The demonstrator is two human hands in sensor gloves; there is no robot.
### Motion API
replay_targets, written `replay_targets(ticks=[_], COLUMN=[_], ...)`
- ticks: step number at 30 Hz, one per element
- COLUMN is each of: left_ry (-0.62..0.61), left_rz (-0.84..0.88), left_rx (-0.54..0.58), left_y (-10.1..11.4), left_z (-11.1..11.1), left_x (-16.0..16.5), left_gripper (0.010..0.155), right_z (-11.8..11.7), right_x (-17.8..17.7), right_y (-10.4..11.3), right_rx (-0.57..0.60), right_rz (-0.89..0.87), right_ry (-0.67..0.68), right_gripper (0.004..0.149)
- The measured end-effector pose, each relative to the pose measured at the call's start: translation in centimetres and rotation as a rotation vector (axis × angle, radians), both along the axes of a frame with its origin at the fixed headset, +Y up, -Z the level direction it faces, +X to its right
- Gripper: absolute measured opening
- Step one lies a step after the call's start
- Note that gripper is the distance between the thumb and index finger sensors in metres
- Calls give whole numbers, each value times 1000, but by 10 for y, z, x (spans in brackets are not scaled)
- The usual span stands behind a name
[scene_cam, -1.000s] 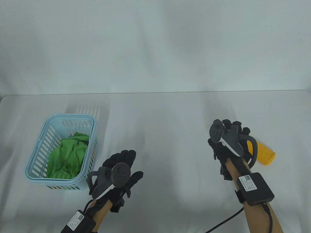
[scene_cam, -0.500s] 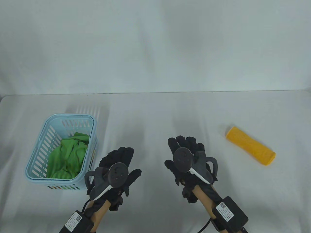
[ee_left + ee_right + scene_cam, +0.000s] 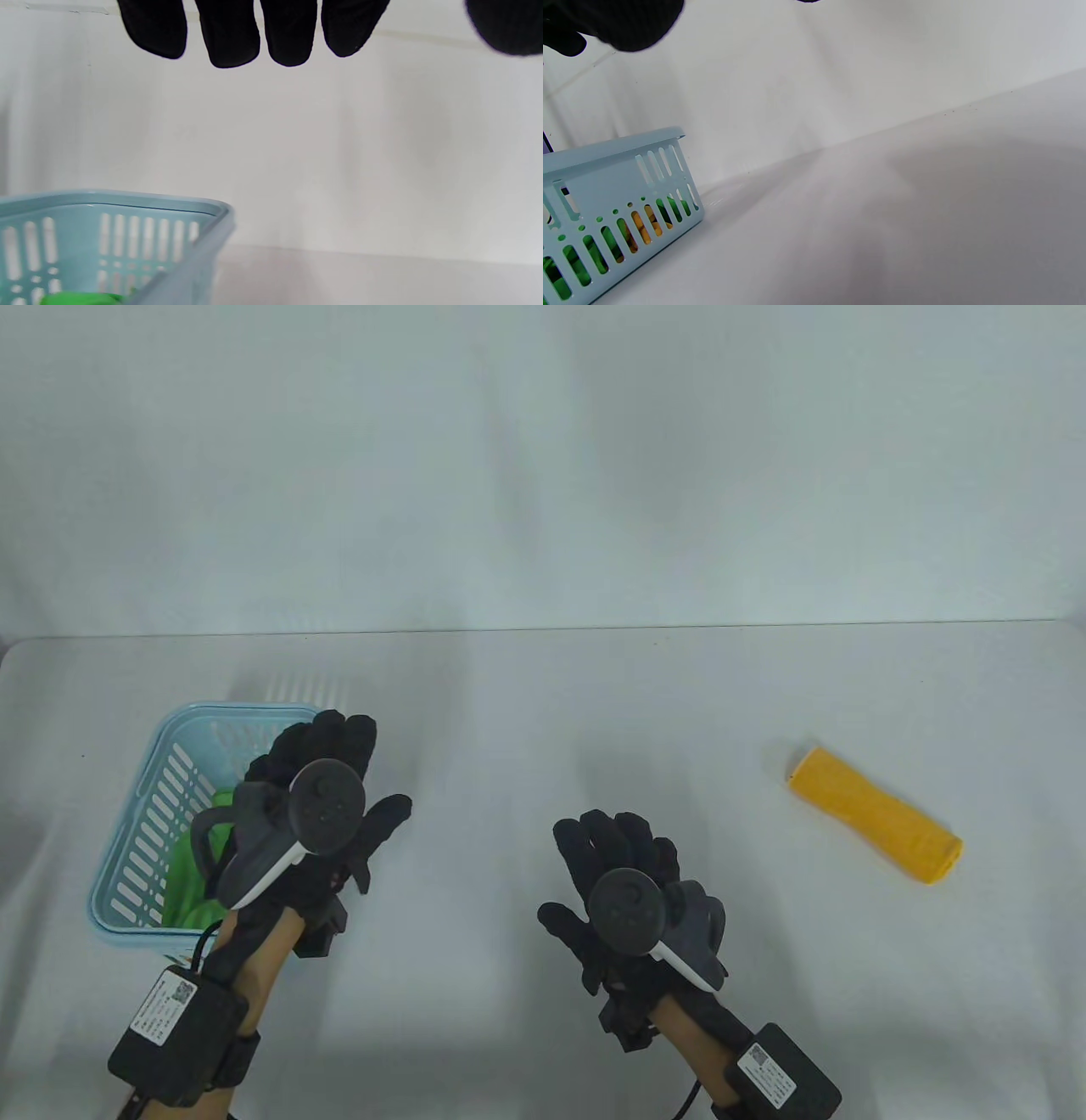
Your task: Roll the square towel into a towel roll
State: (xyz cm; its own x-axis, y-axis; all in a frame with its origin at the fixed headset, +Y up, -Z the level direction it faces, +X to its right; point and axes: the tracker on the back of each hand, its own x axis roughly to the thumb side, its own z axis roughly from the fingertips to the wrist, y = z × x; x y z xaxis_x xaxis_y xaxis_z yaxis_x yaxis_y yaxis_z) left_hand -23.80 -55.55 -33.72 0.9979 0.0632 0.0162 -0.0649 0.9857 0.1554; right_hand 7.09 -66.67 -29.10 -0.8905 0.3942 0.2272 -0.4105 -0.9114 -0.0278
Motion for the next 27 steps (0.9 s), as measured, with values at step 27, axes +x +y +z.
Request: replay_targets(ticks=[27], left_ry=[445], left_rz=[-125], left_rx=[-582], left_y=[-129], left_z=[-98], left_x=[-112], left_gripper=[92], right_z=[-4], right_x=[12], right_y=[1], right_rx=[-51], right_rz=[-41], right_ry=[-30], right_gripper=[82])
